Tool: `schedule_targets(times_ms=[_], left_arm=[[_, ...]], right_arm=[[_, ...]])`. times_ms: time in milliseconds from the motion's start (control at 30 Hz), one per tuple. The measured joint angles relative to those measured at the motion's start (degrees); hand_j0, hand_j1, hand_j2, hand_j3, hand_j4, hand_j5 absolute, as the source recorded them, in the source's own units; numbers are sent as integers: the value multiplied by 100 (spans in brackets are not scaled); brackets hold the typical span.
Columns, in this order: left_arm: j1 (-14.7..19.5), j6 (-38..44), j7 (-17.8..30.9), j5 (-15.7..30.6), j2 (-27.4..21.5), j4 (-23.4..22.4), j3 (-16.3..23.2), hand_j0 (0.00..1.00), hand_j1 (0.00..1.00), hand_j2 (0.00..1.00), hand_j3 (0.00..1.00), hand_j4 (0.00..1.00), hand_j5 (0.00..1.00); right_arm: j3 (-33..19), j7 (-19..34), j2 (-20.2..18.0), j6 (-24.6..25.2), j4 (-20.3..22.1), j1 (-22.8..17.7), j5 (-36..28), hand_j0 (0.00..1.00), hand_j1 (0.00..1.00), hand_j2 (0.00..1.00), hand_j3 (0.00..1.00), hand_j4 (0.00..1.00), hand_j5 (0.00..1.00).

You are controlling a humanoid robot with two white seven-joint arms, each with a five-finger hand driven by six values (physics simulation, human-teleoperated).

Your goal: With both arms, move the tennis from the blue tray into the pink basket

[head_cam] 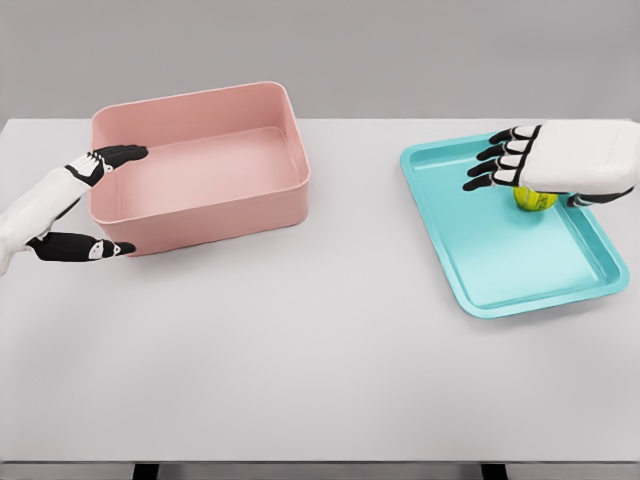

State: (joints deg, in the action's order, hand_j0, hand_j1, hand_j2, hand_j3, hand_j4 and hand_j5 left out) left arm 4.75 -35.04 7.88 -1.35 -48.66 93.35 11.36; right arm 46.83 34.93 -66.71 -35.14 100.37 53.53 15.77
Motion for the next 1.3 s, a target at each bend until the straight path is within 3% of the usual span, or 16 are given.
schedule_targets(times_ms=[200,267,400,500,667,833,1100,1300], left_arm=[[0,0,-10,10,3,0,0,100,100,100,100,100,100],[-53,0,-20,34,3,3,3,100,100,100,100,100,100],[-264,0,-29,253,-27,41,25,100,100,100,100,100,100],[-483,-1,-28,656,-190,126,54,100,100,100,100,100,100],[-632,0,-30,1616,-644,231,98,100,100,100,100,100,100],[-809,0,-30,2340,-1224,259,527,100,100,100,100,100,100],[-1362,0,-42,2583,-1471,421,800,100,100,100,100,100,100],[-1389,1,-47,2675,-1482,465,972,100,100,100,100,100,100]], right_arm=[[25,8,-129,82,-5,-97,-285,100,100,100,100,100,100],[12,9,-403,479,-109,-183,-997,100,100,100,100,100,100],[-7,9,-599,1118,-935,-228,-3043,100,100,100,100,100,100],[34,9,-417,1607,-1325,-264,-3441,100,100,100,100,100,100],[139,9,51,2026,-1769,-211,-2982,100,100,100,100,100,100],[338,9,602,2148,-2294,-141,-2459,100,100,100,100,100,100],[502,9,1272,2120,-3121,-61,-1888,100,100,100,100,100,100],[530,9,1576,2108,-3471,-26,-1598,100,100,100,100,100,100]])
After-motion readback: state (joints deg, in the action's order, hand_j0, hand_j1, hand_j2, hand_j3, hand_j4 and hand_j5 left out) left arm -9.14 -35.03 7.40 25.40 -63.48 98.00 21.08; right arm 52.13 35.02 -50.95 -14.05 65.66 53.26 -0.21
